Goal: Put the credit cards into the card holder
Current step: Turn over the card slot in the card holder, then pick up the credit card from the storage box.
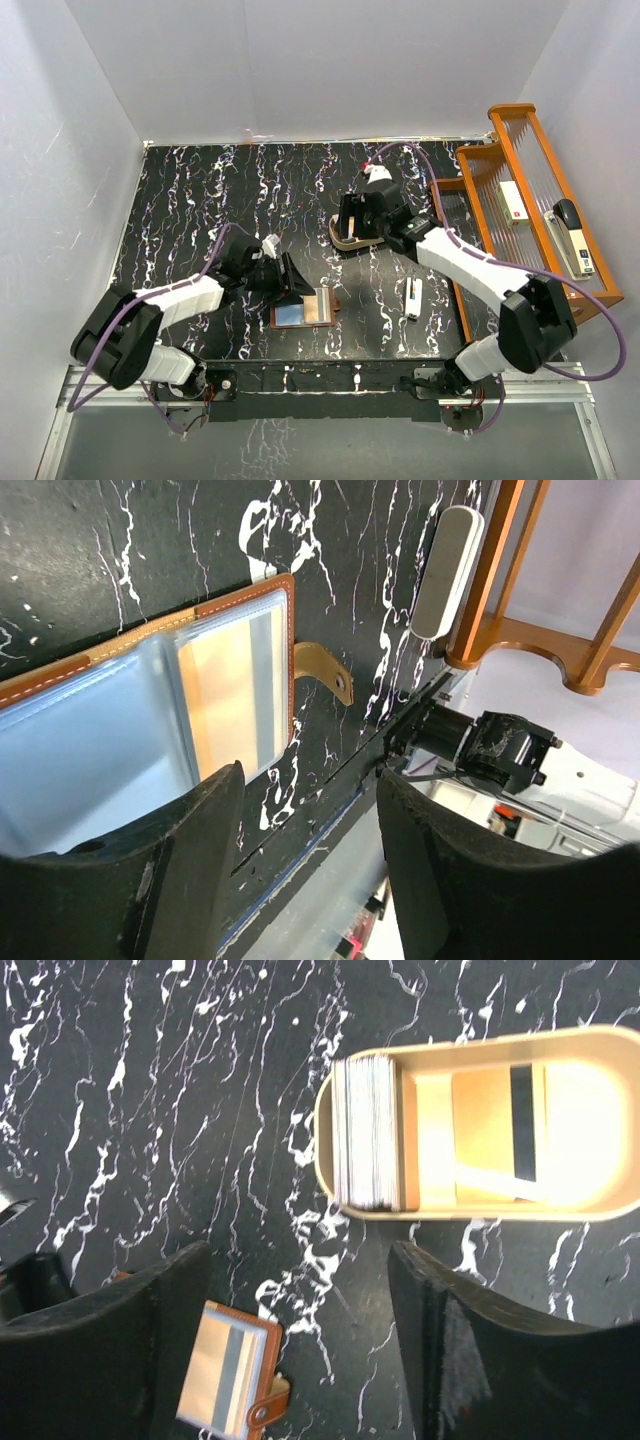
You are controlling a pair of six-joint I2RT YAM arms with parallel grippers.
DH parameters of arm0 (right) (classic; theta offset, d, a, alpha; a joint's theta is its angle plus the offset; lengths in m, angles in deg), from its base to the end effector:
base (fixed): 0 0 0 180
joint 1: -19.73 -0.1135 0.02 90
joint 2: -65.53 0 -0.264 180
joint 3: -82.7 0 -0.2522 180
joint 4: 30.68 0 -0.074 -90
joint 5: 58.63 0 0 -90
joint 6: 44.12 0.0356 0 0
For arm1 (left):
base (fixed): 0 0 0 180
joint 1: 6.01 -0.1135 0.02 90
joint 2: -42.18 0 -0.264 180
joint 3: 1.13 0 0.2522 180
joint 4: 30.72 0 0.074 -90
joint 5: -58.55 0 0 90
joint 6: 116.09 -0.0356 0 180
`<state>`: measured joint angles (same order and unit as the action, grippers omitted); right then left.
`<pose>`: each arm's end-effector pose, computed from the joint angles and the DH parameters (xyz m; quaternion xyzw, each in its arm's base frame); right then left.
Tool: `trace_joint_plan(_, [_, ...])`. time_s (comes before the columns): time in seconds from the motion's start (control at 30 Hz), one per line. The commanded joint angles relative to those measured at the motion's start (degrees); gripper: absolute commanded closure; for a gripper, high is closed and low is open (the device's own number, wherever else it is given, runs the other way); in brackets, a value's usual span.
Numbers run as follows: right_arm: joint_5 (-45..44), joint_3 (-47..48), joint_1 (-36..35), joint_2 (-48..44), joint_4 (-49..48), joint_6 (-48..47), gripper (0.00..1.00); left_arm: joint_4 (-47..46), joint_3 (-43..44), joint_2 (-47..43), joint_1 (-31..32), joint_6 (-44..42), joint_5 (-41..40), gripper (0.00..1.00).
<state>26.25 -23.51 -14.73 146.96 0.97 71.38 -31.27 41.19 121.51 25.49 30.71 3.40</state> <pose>0.2618 0.1758 0.2717 -0.0514 0.9015 0.1788 0.3907 0.2072 -0.1509 0.1598 -0.0549 0.8607 -0.4912 0.1221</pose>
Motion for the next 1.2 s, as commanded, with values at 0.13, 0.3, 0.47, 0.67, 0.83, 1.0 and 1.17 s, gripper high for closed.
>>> trace_joint_plan(0.13, [9.69, 11.65, 5.53, 10.94, -0.91, -7.44, 0.22, 21.49, 5.76, -9.52, -1.15, -9.56, -10.48, 0.45])
trace_joint_plan(0.3, [11.54, 16.57, 6.22, 16.78, -0.15, -10.20, 0.20, 28.75, 6.43, -13.28, -3.28, -11.87, -13.46, 0.44])
trace_joint_plan(0.47, [13.73, 18.63, 6.60, 21.89, 0.68, -11.77, 0.15, 28.49, 3.22, -16.29, -5.51, -12.10, -11.97, 0.44])
trace_joint_plan(0.67, [15.58, 18.85, 7.41, 24.92, 0.30, -12.23, 0.13, 27.12, 1.11, -16.61, -6.58, -12.39, -10.70, 0.44])
trace_joint_plan(0.83, [18.61, 19.40, 7.52, 26.94, 0.56, -11.11, 0.14, 27.68, 0.52, -16.46, -7.02, -13.44, -11.36, 0.44])
trace_joint_plan(1.0, [20.50, 19.34, 7.53, 27.23, -0.09, -10.06, 0.18, 26.55, -0.39, -16.47, -7.16, -13.03, -10.87, 0.44])
trace_joint_plan(1.17, [20.72, 19.38, 7.52, 26.24, -0.42, -9.60, 0.26, 26.16, -0.50, -15.83, -7.18, -13.08, -10.91, 0.44])
